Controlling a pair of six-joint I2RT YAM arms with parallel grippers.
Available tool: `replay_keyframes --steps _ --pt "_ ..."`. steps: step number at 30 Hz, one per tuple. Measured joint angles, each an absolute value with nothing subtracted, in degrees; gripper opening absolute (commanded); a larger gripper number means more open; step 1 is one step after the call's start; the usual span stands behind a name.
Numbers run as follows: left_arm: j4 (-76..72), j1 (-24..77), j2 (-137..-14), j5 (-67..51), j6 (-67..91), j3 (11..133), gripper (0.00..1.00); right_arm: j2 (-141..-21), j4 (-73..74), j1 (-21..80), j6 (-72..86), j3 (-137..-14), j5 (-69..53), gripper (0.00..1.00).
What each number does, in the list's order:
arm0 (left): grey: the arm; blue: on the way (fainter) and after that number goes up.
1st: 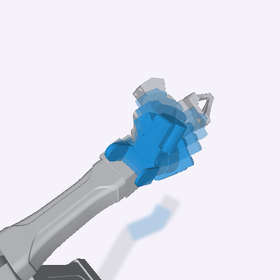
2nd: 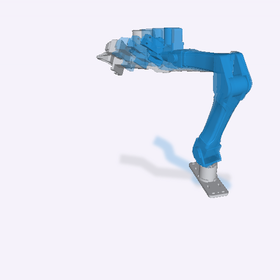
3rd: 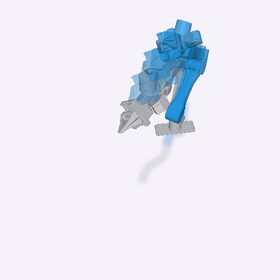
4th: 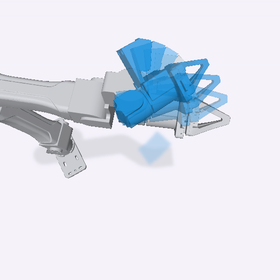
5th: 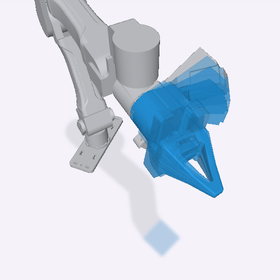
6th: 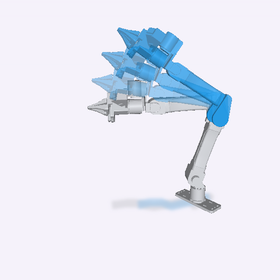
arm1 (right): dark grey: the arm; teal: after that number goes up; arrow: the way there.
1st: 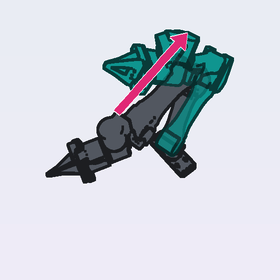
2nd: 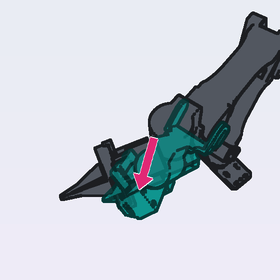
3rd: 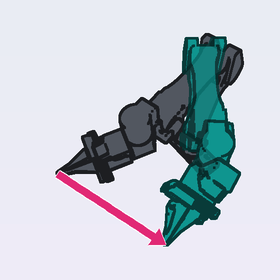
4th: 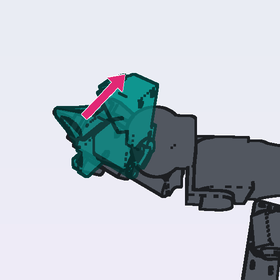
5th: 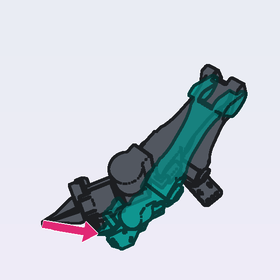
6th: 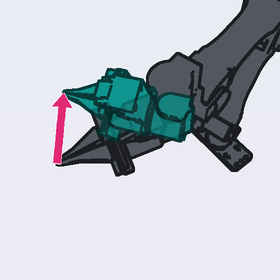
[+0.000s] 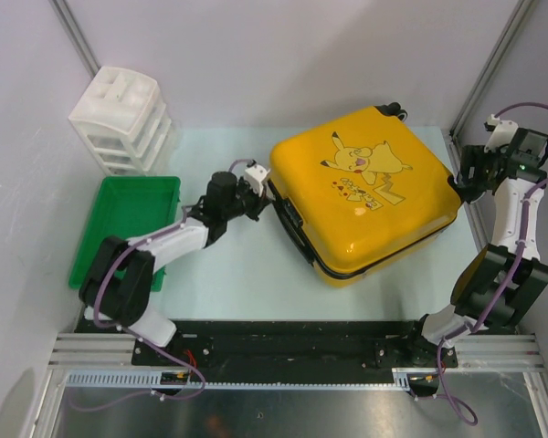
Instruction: Open, take out, and arrange the luggage
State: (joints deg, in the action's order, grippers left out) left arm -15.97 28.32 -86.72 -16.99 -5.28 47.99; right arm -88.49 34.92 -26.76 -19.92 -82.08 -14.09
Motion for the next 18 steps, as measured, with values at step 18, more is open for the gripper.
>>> replay_keyframes --steps 18 --pt "-20.95 14.81 -118.63 -38.39 -17.06 80.82 0.00 -92.88 32.18 -25.91 -23.79 -82.06 -12.43 0.75"
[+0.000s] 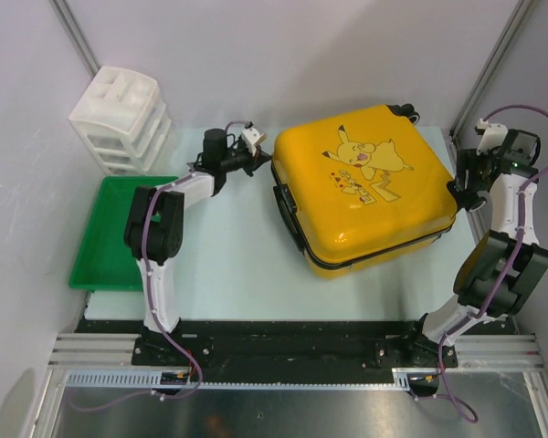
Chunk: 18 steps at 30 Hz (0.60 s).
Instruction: Open, take out, and arrange the luggage
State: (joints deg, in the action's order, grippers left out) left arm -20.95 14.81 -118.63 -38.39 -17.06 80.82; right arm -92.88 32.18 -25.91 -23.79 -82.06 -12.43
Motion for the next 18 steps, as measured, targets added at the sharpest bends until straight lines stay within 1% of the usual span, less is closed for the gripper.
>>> replay_keyframes --steps 3,6,9,10,13,18 --pt "-21.78 14.79 -120.07 -41.39 -20.27 82.21 0.00 -94.32 31.94 -25.10 -24.73 -81.89 -11.94 0.75" --pt "-22.44 15.20 -119.98 -42.83 -24.14 81.78 0.00 -95.74 31.33 -24.80 -25.93 -81.45 -9.96 0.77" --pt "-25.10 15.29 -119.35 -42.98 -26.02 79.42 0.00 -95.83 30.68 -24.25 -27.16 -81.43 -8.19 0.85" --pt "-25.63 15.31 -118.96 -42.87 -26.15 78.72 0.00 -95.83 29.98 -23.97 -27.62 -81.41 -7.27 0.91" --pt "-26.20 15.42 -117.71 -42.44 -26.20 77.01 0.00 -95.83 26.68 -22.98 -28.27 -80.86 -4.25 0.96" --pt "-27.40 15.88 -114.78 -41.74 -26.24 73.25 0.00 -94.91 20.14 -20.88 -28.12 -80.58 -2.81 0.98"
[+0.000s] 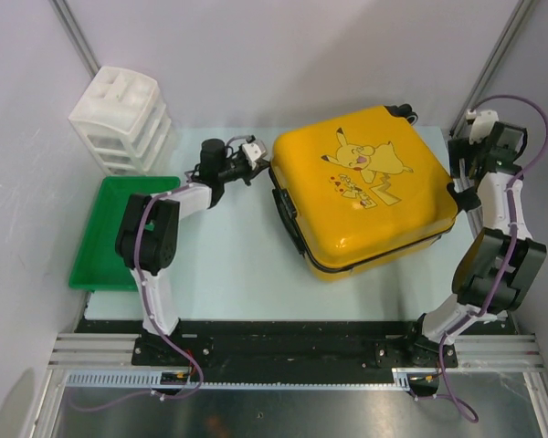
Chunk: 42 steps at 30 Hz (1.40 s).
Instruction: Open, take out, and arrange the luggage
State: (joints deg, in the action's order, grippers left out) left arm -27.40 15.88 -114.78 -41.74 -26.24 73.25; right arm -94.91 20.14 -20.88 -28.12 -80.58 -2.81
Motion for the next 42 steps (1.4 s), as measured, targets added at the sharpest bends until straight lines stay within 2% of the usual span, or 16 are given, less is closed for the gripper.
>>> replay_keyframes --steps 5,10,16,20,21,22,23,24,26,30,34,37,42 --pt "-25.74 16.58 -108.33 -41.08 -25.87 66.52 0.00 -87.90 18.41 -16.75 -24.97 -80.60 -7.14 0.98" --pt "-24.45 18.31 -102.83 -40.84 -22.46 61.17 0.00 -76.07 21.02 -4.16 -20.86 -81.82 -18.46 0.93" --pt "-24.86 20.82 -94.24 -41.52 -16.62 53.19 0.00 -66.41 29.45 17.50 -18.65 -81.95 -26.06 0.86" --pt "-26.39 22.98 -90.04 -44.23 -11.84 50.26 0.00 -63.55 33.85 33.21 -19.44 -73.54 -22.24 0.81" --pt "-26.57 23.49 -89.47 -44.77 -10.79 49.80 0.03 -63.55 35.18 36.60 -19.57 -71.22 -20.34 0.81" --pt "-26.68 23.77 -89.19 -45.23 -9.78 49.43 0.12 -63.94 36.07 39.03 -19.62 -69.49 -18.59 0.83" --pt "-26.70 23.88 -89.10 -45.50 -8.73 49.19 0.24 -64.64 36.99 42.06 -19.62 -67.72 -16.67 0.84" --pt "-26.63 23.81 -89.10 -45.76 -7.68 49.08 0.44 -65.69 37.78 45.06 -19.64 -66.37 -14.90 0.86" --pt "-26.48 22.76 -89.10 -46.22 -5.19 49.04 0.52 -67.26 38.17 48.71 -19.51 -65.43 -12.75 0.88" --pt "-25.61 17.93 -88.44 -47.51 -0.43 49.25 0.71 -64.93 37.95 47.94 -19.11 -65.17 -11.97 0.92" --pt "-17.56 12.05 -88.68 -44.84 0.01 56.51 0.78 -56.07 38.94 44.77 -16.71 -65.41 -6.79 0.90" --pt "-8.05 12.03 -93.97 -39.79 -0.97 73.87 0.81 -50.22 39.97 38.96 -13.63 -66.59 -0.73 0.87" --pt "-0.19 15.31 -107.53 -31.73 -1.06 101.91 0.84 -46.41 44.73 12.62 -10.92 -67.59 6.04 0.81"
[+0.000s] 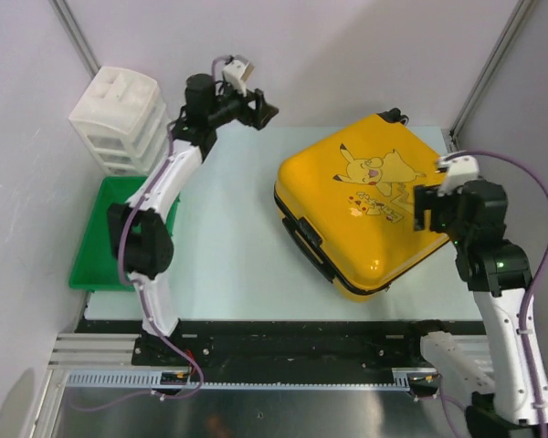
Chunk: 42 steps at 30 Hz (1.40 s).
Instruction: Open, take out, and arrange the luggage
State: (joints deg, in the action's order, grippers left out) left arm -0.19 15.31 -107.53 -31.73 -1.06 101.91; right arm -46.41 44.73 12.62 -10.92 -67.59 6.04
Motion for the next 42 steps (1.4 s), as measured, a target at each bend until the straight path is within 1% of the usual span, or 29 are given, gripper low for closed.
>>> replay_keyframes --steps 2,4,5,7,8,10,11,13,17,20,23,26,30,33,34,37,39,40,42 --pt "1.93 17.17 -112.66 -29.17 -1.13 108.49 0.84 -46.09 47.57 3.95 -10.68 -67.85 7.55 0.78" --pt "3.53 19.05 -117.89 -26.83 -1.06 113.12 0.84 -45.95 50.54 -6.76 -11.33 -67.85 6.72 0.74" --pt "4.32 19.99 -120.57 -25.54 -1.08 115.04 0.84 -46.17 51.79 -12.64 -11.88 -67.85 6.59 0.71" --pt "5.87 21.43 -125.08 -23.44 -1.06 117.60 0.84 -46.78 53.80 -23.55 -13.39 -67.85 4.80 0.67" --pt "6.74 22.09 -127.37 -22.44 -1.06 118.78 0.84 -47.51 54.63 -28.12 -14.44 -67.85 4.01 0.62" --pt "8.29 23.22 -131.31 -20.86 -1.08 120.31 0.84 -49.15 56.42 -36.99 -17.17 -67.83 0.23 0.57" --pt "8.84 23.59 -132.73 -20.69 -1.06 120.81 0.83 -50.15 56.77 -39.64 -18.37 -67.64 -1.04 0.53" --pt "10.00 24.03 -134.76 -20.78 -1.06 121.51 0.81 -53.08 56.84 -44.16 -20.86 -66.04 -4.23 0.51" --pt "11.03 24.34 -135.76 -24.32 -1.43 121.34 0.78 -59.13 56.12 -44.12 -23.88 -60.95 -10.33 0.50" --pt "9.65 24.51 -133.12 -27.42 -2.31 116.81 0.75 -62.52 53.84 -38.65 -24.08 -59.18 -12.53 0.50" --pt "7.64 24.16 -127.98 -27.44 -4.73 107.68 0.73 -64.99 49.23 -29.98 -24.01 -59.44 -12.34 0.50" --pt "5.89 22.63 -121.40 -27.77 -6.59 97.89 0.73 -67.26 44.23 -27.14 -23.59 -59.86 -10.68 0.51" --pt "5.45 21.41 -111.92 -28.10 -9.85 86.56 0.72 -73.63 32.49 -23.35 -22.96 -61.19 -9.67 0.53" --pt "5.02 20.99 -105.69 -28.53 -11.77 79.07 0.72 -80.14 23.07 -20.67 -22.50 -63.53 -11.14 0.57" --pt "4.99 20.86 -103.77 -28.73 -12.29 76.64 0.72 -82.17 20.36 -20.12 -22.24 -64.25 -12.16 0.63" --pt "6.33 20.88 -99.61 -29.54 -13.69 72.31 0.72 -89.54 10.94 -18.59 -20.95 -68.03 -14.98 0.76" --pt "7.68 21.37 -98.61 -30.37 -13.61 71.46 0.71 -94.08 6.48 -17.85 -20.36 -71.70 -16.19 0.78" --pt "8.08 21.78 -98.52 -30.44 -13.56 71.44 0.71 -95.98 5.50 -17.61 -20.38 -74.04 -16.64 0.81" --pt "8.40 22.87 -98.45 -30.41 -12.95 71.40 0.72 -98.61 5.13 -17.39 -20.75 -79.05 -17.52 0.83"
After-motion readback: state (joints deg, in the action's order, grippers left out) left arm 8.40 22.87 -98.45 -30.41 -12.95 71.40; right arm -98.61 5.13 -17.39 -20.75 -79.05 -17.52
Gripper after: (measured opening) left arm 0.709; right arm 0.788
